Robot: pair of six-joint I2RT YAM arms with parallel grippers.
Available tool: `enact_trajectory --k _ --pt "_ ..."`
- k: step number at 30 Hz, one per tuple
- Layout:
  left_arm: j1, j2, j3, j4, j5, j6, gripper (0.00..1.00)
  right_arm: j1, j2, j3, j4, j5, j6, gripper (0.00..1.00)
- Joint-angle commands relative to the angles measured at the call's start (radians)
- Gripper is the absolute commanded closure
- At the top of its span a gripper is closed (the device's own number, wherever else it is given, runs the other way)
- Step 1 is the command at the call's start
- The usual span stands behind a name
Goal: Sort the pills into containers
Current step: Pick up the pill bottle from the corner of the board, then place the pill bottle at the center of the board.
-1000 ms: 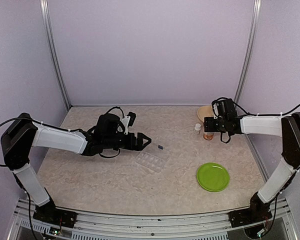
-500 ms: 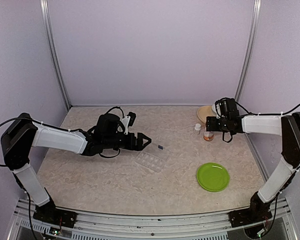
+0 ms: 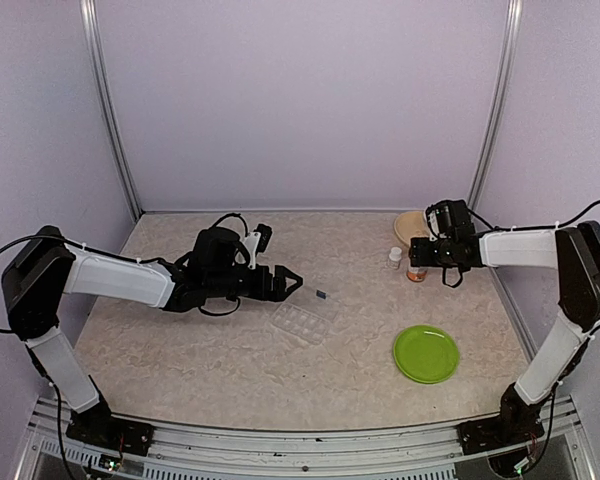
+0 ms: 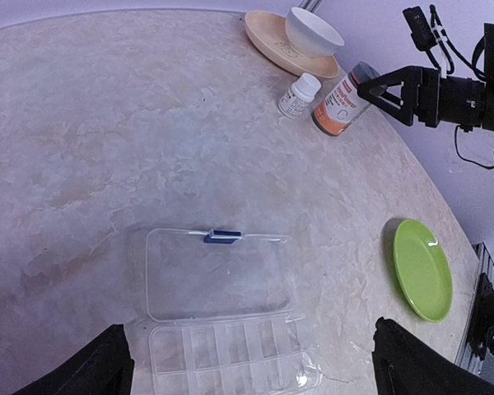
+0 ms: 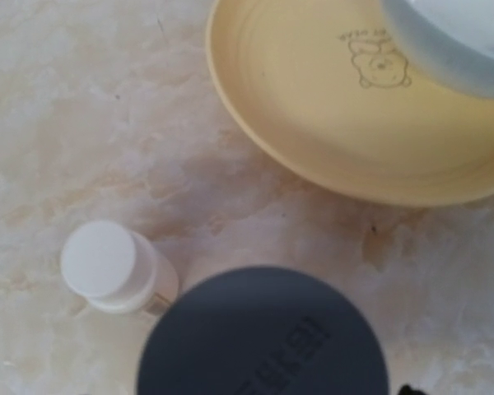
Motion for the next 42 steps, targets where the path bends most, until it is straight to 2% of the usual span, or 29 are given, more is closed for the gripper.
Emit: enact_trajectory --k 1,5,14,22,26,34,42 --pt "-0.004 -0.032 -0.021 0.019 -0.004 0.008 0.01 -0.008 0.012 0.016 0.029 0.007 0.003 0.27" --pt "-0.005 -0.033 -0.031 0.026 -0.005 0.004 0.01 -0.008 0.011 0.016 0.040 0.022 -0.006 0.35" --pt "-0.007 -0.025 -0.036 0.041 0.002 -0.001 0.01 -0.008 0.037 0.026 0.056 0.038 -0.026 0.39" --pt "-0.007 -0.032 -0.045 0.041 -0.001 -0.001 0.01 -0.008 0.016 0.011 0.080 0.031 -0.044 0.61" --pt "-0.008 -0.037 -0.047 0.040 0.002 -0.001 0.01 -0.008 -0.029 0.002 0.062 0.033 -0.073 0.64" --pt "-0.007 -0.068 -0.049 0.017 -0.010 0.011 0.01 0.024 -0.226 -0.022 -0.033 -0.047 -0.150 0.65" --pt "-0.009 -0.133 -0.078 -0.015 -0.019 0.017 0.01 0.225 -0.377 -0.086 -0.096 -0.124 -0.170 0.65"
